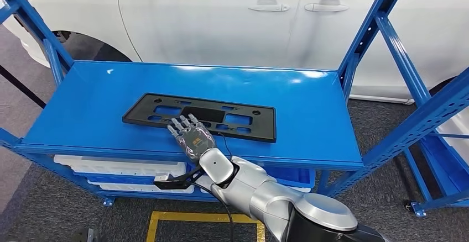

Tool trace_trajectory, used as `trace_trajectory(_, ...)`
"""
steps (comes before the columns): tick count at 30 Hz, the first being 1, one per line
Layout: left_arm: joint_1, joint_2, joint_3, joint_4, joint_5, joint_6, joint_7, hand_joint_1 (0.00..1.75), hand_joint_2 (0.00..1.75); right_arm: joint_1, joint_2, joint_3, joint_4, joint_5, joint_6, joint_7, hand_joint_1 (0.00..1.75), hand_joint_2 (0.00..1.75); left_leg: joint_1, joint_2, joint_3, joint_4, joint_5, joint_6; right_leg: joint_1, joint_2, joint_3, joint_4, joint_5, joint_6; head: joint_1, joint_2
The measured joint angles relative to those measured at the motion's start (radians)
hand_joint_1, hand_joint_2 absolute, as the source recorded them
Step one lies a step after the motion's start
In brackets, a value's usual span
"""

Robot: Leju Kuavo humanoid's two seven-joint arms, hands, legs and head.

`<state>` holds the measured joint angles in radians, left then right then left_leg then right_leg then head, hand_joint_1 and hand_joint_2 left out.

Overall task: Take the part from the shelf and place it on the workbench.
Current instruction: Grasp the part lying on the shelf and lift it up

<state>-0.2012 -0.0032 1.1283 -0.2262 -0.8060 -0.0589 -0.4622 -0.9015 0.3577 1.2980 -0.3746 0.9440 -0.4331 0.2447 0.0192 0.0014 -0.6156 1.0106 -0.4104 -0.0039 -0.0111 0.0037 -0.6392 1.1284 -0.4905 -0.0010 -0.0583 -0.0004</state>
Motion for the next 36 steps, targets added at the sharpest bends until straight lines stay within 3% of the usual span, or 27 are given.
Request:
trace_trajectory(2, -0.001, 0.000, -0.003, 0.000, -0.002, 0.000, 0.001, 0.00, 0.00, -0.005, 0.002, -0.003, 0.002, 0.001, -0.001, 0.001, 0.00, 1.75, -0.003, -0.004, -0.006, 0.009, -0.001, -0.012, 0.002, 0.000, 0.040, -0.075, 0.017, -0.010, 0.000, 0.000)
trace_trajectory(6, 0.000, 0.000, -0.004, 0.000, -0.003, 0.000, 0.001, 0.00, 0.00, -0.019, 0.005, -0.007, 0.006, 0.003, -0.005, 0.007, 0.00, 1.75, 0.002, -0.005, -0.011, 0.016, -0.005, -0.037, 0.004, 0.000, 0.042, -0.092, 0.028, -0.037, 0.000, 0.000)
trace_trajectory(8, 0.000, 0.001, -0.004, 0.000, -0.003, 0.000, 0.001, 0.00, 0.00, -0.035, 0.007, -0.009, 0.012, 0.004, -0.009, 0.012, 0.00, 1.75, 0.004, -0.005, -0.045, 0.097, -0.056, -0.044, 0.000, -0.001, 0.042, -0.097, 0.035, -0.046, 0.000, 0.000)
trace_trajectory(10, 0.001, 0.001, -0.004, 0.000, -0.003, 0.001, 0.002, 0.00, 0.00, -0.045, 0.006, -0.010, 0.019, 0.005, -0.011, 0.013, 0.00, 1.75, 0.004, -0.004, -0.101, 0.233, -0.121, -0.050, 0.001, -0.001, 0.040, -0.097, 0.036, -0.049, 0.000, 0.000)
trace_trajectory(11, 0.001, 0.001, -0.004, 0.000, -0.003, 0.001, 0.002, 0.00, 0.00, -0.046, 0.006, -0.010, 0.022, 0.005, -0.011, 0.013, 0.00, 1.75, 0.004, -0.004, -0.119, 0.279, -0.135, -0.052, 0.002, 0.000, 0.040, -0.097, 0.036, -0.050, 0.000, 0.000)
trace_trajectory(12, 0.002, 0.001, -0.004, 0.000, -0.003, 0.001, 0.002, 0.00, 0.00, -0.046, 0.006, -0.010, 0.024, 0.006, -0.011, 0.012, 0.00, 1.75, 0.004, -0.004, -0.120, 0.286, -0.129, -0.053, 0.002, 0.000, 0.040, -0.097, 0.036, -0.050, 0.000, 0.000)
trace_trajectory(13, 0.002, 0.001, -0.004, 0.000, -0.003, 0.001, 0.002, 0.00, 0.00, -0.047, 0.006, -0.010, 0.026, 0.006, -0.011, 0.012, 0.00, 1.75, 0.004, -0.004, -0.100, 0.251, -0.104, -0.052, 0.002, 0.001, 0.042, -0.097, 0.036, -0.049, 0.000, 0.000)
trace_trajectory(15, 0.001, 0.002, -0.004, 0.000, -0.003, 0.001, 0.002, 0.00, 0.00, -0.052, 0.006, -0.011, 0.030, 0.007, -0.012, 0.012, 0.00, 1.75, 0.003, -0.004, -0.027, 0.109, -0.040, -0.045, 0.003, 0.002, 0.045, -0.096, 0.034, -0.044, 0.000, 0.000)
trace_trajectory(17, 0.001, 0.002, -0.005, 0.000, -0.003, 0.001, 0.003, 0.00, 0.00, -0.058, 0.006, -0.011, 0.034, 0.009, -0.012, 0.012, 0.00, 1.75, -0.002, -0.005, 0.018, 0.014, -0.015, -0.034, 0.006, 0.003, 0.043, -0.096, 0.034, -0.035, 0.000, 0.000)
trace_trajectory(20, 0.003, 0.002, -0.005, 0.000, -0.004, 0.001, 0.005, 0.00, 0.00, -0.062, 0.006, -0.014, 0.041, 0.012, -0.012, 0.011, 0.00, 1.75, -0.004, -0.005, 0.020, -0.002, -0.017, -0.017, 0.007, 0.003, 0.038, -0.097, 0.035, -0.019, 0.000, 0.000)
trace_trajectory(22, 0.003, 0.001, -0.005, 0.000, -0.004, 0.000, 0.005, 0.00, 0.00, -0.067, 0.005, -0.017, 0.045, 0.016, -0.012, 0.011, 0.00, 1.75, 0.001, -0.004, 0.024, -0.009, -0.013, -0.004, 0.006, 0.002, 0.024, -0.065, 0.012, -0.009, 0.000, 0.000)
trace_trajectory(25, 0.001, 0.000, -0.006, 0.000, -0.007, 0.000, 0.006, 0.00, 0.00, -0.070, 0.003, -0.018, 0.054, 0.018, -0.012, 0.010, 0.00, 1.75, 0.001, -0.002, 0.026, -0.012, -0.014, 0.007, 0.005, 0.002, -0.068, 0.112, -0.067, -0.001, 0.000, 0.000)
trace_trajectory(26, 0.001, 0.000, -0.006, 0.000, -0.008, 0.000, 0.007, 0.00, 0.00, -0.068, 0.001, -0.018, 0.058, 0.018, -0.012, 0.009, 0.00, 1.75, 0.001, -0.002, 0.026, -0.011, -0.015, 0.008, 0.005, 0.001, -0.098, 0.163, -0.079, 0.000, 0.000, 0.000)
trace_trajectory(27, 0.001, 0.000, -0.006, 0.000, -0.008, 0.000, 0.009, 0.00, 0.00, -0.067, -0.001, -0.018, 0.062, 0.019, -0.012, 0.008, 0.00, 1.75, 0.001, -0.002, 0.027, -0.010, -0.017, 0.008, 0.005, 0.001, -0.113, 0.181, -0.071, -0.001, 0.000, 0.000)
trace_trajectory(28, 0.002, -0.001, -0.007, 0.000, -0.009, 0.000, 0.010, 0.00, 0.00, -0.066, -0.002, -0.018, 0.065, 0.019, -0.012, 0.006, 0.00, 1.75, 0.001, -0.003, 0.027, -0.008, -0.019, 0.007, 0.005, 0.001, -0.108, 0.161, -0.045, -0.002, 0.000, 0.000)
trace_trajectory(31, 0.001, -0.003, -0.011, 0.000, -0.009, 0.000, 0.013, 0.00, 0.00, -0.066, -0.003, -0.018, 0.068, 0.022, -0.012, -0.001, 0.00, 1.75, -0.002, -0.005, 0.029, 0.004, -0.031, -0.002, 0.006, 0.001, -0.029, -0.023, 0.049, -0.012, 0.000, 0.000)
trace_trajectory(33, 0.002, -0.005, -0.012, 0.000, -0.008, 0.000, 0.014, 0.00, 0.00, -0.063, -0.003, -0.018, 0.069, 0.025, -0.012, -0.005, 0.00, 1.75, -0.005, -0.005, 0.027, 0.009, -0.037, -0.013, 0.010, 0.002, -0.005, -0.078, 0.059, -0.020, 0.000, 0.000)
trace_trajectory(36, 0.002, -0.006, -0.012, 0.000, -0.008, 0.000, 0.015, 0.00, 0.00, -0.061, -0.002, -0.018, 0.070, 0.027, -0.012, -0.006, 0.00, 1.75, -0.003, -0.004, 0.028, 0.010, -0.044, -0.029, 0.009, 0.005, -0.001, -0.087, 0.060, -0.035, 0.000, 0.000)
